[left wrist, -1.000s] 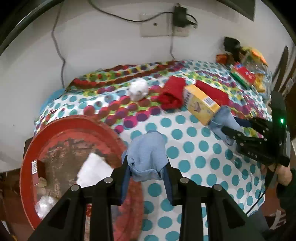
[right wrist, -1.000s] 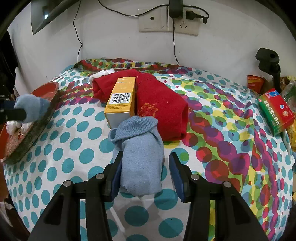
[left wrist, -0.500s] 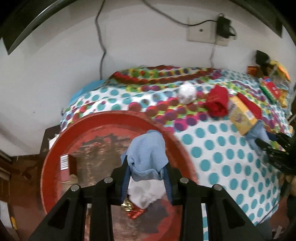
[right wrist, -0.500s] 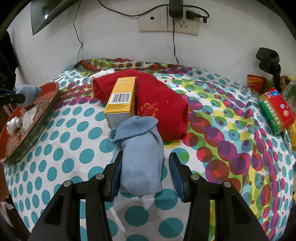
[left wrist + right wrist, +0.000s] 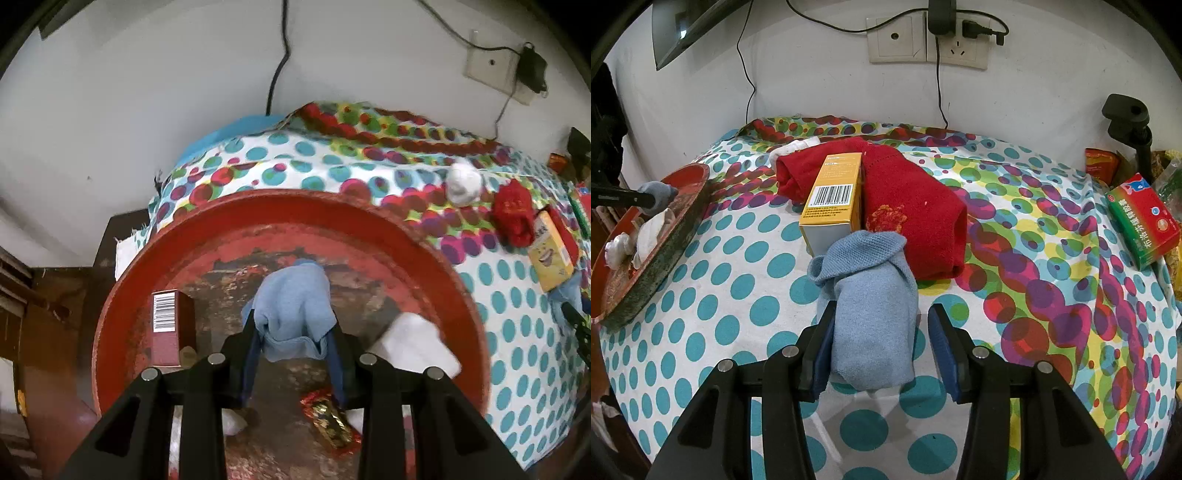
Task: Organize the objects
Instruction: 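Carry the light blue sock onto the red tray and open the left tool, then carry the blue sock in the right tool onto the tray and open it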
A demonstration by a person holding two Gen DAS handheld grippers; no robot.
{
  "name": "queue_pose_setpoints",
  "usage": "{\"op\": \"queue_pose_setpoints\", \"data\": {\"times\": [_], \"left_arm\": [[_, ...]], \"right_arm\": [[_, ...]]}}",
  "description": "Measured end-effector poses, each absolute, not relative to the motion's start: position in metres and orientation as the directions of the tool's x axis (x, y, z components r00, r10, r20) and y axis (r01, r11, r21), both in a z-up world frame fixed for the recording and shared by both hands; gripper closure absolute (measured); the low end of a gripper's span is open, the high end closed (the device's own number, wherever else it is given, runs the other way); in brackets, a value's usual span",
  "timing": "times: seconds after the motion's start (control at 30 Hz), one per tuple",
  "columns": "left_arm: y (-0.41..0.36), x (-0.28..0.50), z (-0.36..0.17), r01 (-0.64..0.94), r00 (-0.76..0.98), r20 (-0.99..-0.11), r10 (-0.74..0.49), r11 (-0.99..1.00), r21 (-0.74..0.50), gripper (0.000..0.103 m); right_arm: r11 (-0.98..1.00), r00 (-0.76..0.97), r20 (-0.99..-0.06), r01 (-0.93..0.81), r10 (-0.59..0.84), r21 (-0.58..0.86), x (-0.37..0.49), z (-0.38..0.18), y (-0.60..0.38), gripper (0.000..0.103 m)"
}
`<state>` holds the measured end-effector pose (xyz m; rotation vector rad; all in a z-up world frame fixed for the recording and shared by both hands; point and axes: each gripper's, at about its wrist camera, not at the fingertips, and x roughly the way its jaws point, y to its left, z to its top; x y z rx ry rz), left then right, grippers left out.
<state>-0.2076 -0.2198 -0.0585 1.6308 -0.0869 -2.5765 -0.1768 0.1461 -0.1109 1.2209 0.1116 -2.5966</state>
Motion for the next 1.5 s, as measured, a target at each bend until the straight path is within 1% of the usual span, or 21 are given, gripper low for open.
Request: {"op": "queue_pose_setpoints", "data": {"times": [0.03, 0.2, 0.33, 0.4, 0.53, 0.67, 0.8, 0.93, 1.1, 1.3, 1.37, 1.4, 1.47, 1.5], "left_arm": [[-0.222, -0.209, -0.060, 0.050, -0.424, -0.899, -0.107, -0.994, 0.095, 0.068], [-0.229, -0.212, -0.070, 0.058, -0.421, -0.900, -0.116, -0.993, 0.101, 0.066], [-0.231, -0.212, -0.077, 0.072, -0.392, -0.913, -0.111, -0.993, 0.090, 0.058], [-0.230, -0.212, -0.078, 0.076, -0.376, -0.920, -0.110, -0.993, 0.088, 0.057], [-0.229, -0.206, -0.075, 0.073, -0.362, -0.930, -0.069, -0.996, 0.045, 0.051], [-0.224, -0.197, -0.070, 0.047, -0.358, -0.932, -0.058, -0.998, 0.044, 0.049], [-0.220, -0.189, -0.065, 0.040, -0.362, -0.929, -0.076, -0.997, 0.066, 0.049], [-0.221, -0.180, -0.058, 0.048, -0.364, -0.931, -0.032, -0.999, 0.015, 0.047], [-0.223, -0.165, -0.046, 0.119, -0.395, -0.912, -0.108, -0.991, 0.066, 0.045], [-0.220, -0.141, -0.046, 0.176, -0.393, -0.910, -0.132, -0.982, 0.066, 0.045], [-0.215, -0.138, -0.045, 0.155, -0.381, -0.909, -0.169, -0.981, 0.118, 0.045], [-0.214, -0.135, -0.041, 0.167, -0.398, -0.895, -0.202, -0.975, 0.146, 0.045], [-0.213, -0.131, -0.037, 0.174, -0.407, -0.884, -0.228, -0.970, 0.170, 0.045], [-0.214, -0.129, -0.035, 0.173, -0.412, -0.882, -0.227, -0.970, 0.169, 0.045]], "right_arm": [[-0.961, -0.608, -0.766, 0.274, -0.209, 0.045, -0.177, -0.111, 0.146, 0.057], [-0.961, -0.609, -0.765, 0.274, -0.208, 0.044, -0.177, -0.111, 0.146, 0.057], [-0.961, -0.608, -0.766, 0.273, -0.209, 0.045, -0.177, -0.111, 0.146, 0.056], [-0.961, -0.609, -0.766, 0.272, -0.208, 0.045, -0.177, -0.111, 0.146, 0.056], [-0.962, -0.609, -0.766, 0.270, -0.205, 0.044, -0.177, -0.111, 0.146, 0.054], [-0.962, -0.609, -0.767, 0.269, -0.203, 0.041, -0.178, -0.111, 0.146, 0.053], [-0.964, -0.610, -0.767, 0.265, -0.197, 0.037, -0.178, -0.111, 0.146, 0.052], [-0.965, -0.611, -0.768, 0.261, -0.192, 0.033, -0.177, -0.112, 0.146, 0.051], [-0.965, -0.615, -0.767, 0.260, -0.182, 0.020, -0.177, -0.111, 0.145, 0.051], [-0.965, -0.626, -0.763, 0.261, -0.162, -0.009, -0.175, -0.109, 0.141, 0.052], [-0.963, -0.633, -0.755, 0.271, -0.172, -0.007, -0.173, -0.107, 0.140, 0.059], [-0.961, -0.633, -0.753, 0.276, -0.177, -0.007, -0.173, -0.107, 0.139, 0.060], [-0.957, -0.635, -0.751, 0.288, -0.180, -0.014, -0.171, -0.106, 0.136, 0.069], [-0.956, -0.636, -0.750, 0.292, -0.180, -0.018, -0.170, -0.106, 0.135, 0.070]]}}
